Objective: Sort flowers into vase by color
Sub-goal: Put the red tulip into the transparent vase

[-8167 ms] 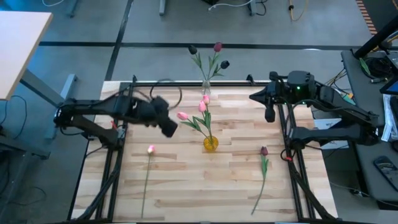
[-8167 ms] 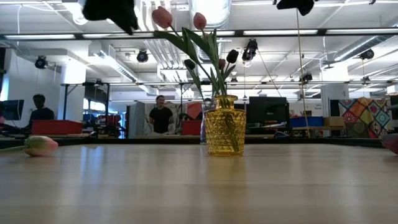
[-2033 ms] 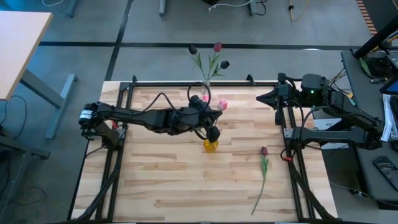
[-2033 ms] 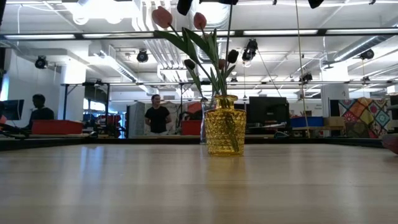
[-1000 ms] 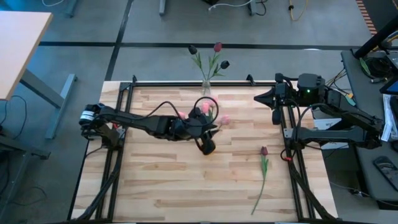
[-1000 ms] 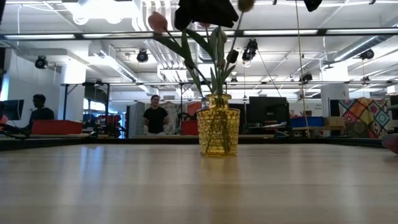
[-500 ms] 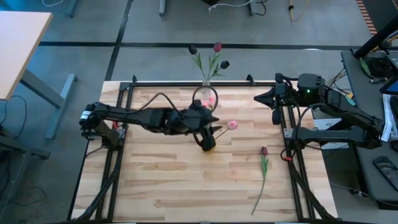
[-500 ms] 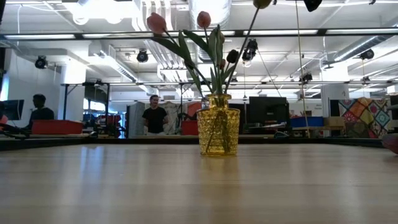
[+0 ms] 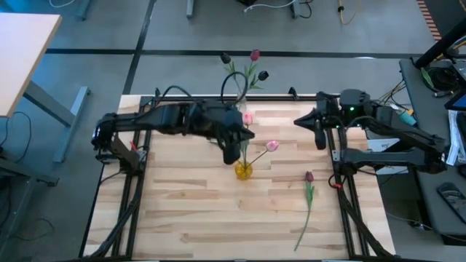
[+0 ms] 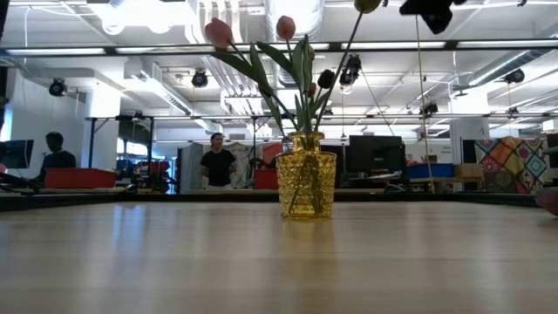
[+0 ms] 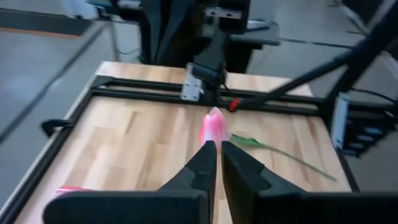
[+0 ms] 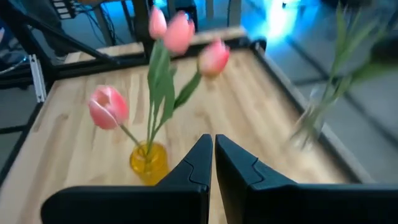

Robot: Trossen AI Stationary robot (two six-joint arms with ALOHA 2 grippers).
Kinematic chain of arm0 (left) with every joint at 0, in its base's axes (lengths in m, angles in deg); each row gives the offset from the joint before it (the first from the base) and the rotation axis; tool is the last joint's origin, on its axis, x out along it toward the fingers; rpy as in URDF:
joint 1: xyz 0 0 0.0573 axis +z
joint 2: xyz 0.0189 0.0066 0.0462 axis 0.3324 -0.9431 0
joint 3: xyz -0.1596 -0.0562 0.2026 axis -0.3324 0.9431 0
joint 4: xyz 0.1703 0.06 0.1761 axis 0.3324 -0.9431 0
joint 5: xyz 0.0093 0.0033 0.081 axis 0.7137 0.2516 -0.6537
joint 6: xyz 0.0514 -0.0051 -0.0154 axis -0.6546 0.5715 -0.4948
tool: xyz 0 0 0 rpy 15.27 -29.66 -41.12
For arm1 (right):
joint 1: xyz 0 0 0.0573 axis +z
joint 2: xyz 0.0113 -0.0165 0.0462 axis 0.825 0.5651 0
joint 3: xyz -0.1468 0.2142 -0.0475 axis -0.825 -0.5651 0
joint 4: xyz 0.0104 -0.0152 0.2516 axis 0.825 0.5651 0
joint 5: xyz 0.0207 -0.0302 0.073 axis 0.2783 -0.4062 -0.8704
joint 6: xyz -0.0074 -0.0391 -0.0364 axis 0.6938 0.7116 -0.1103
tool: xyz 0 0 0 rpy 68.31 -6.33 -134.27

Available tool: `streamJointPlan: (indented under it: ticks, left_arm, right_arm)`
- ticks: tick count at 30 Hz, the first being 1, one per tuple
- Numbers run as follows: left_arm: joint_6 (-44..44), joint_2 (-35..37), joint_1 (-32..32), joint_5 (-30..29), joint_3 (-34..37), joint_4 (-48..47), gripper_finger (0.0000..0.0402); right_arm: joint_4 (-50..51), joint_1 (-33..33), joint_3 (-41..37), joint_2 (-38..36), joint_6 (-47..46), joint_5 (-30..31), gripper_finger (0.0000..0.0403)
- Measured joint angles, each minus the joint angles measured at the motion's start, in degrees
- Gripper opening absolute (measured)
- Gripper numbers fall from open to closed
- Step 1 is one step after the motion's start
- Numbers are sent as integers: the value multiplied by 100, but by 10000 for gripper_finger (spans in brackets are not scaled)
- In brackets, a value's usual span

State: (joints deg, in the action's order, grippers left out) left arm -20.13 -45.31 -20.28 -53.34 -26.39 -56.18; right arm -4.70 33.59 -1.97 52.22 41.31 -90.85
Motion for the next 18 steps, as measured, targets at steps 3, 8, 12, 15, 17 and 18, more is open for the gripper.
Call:
streamJointPlan:
  ticks: [3, 8, 12, 15, 17, 18]
  left_arm:
    - [-219, 113, 347, 810, 238, 147, 3]
    - [-483, 473, 958, 1947, 687, 704, 1]
    - [-549, 912, 1458, 2506, 1048, 969, 0]
    - [-659, 1263, 1809, 2622, 1406, 1009, 0]
    - [-680, 1496, 2021, 2629, 1700, 1133, 0]
    - [-680, 1623, 2133, 2655, 1859, 1195, 0]
  right_arm:
    - [77, 0, -244, 32, -562, -9, 13]
    - [120, 0, -696, 25, -1591, -9, 13]
    - [462, 66, -825, 27, -2313, 32, 13]
    - [764, 232, -895, 32, -2826, 238, 13]
    - [1009, 376, -938, 32, -3211, 445, 13]
    - [1167, 448, -956, 32, -3422, 516, 13]
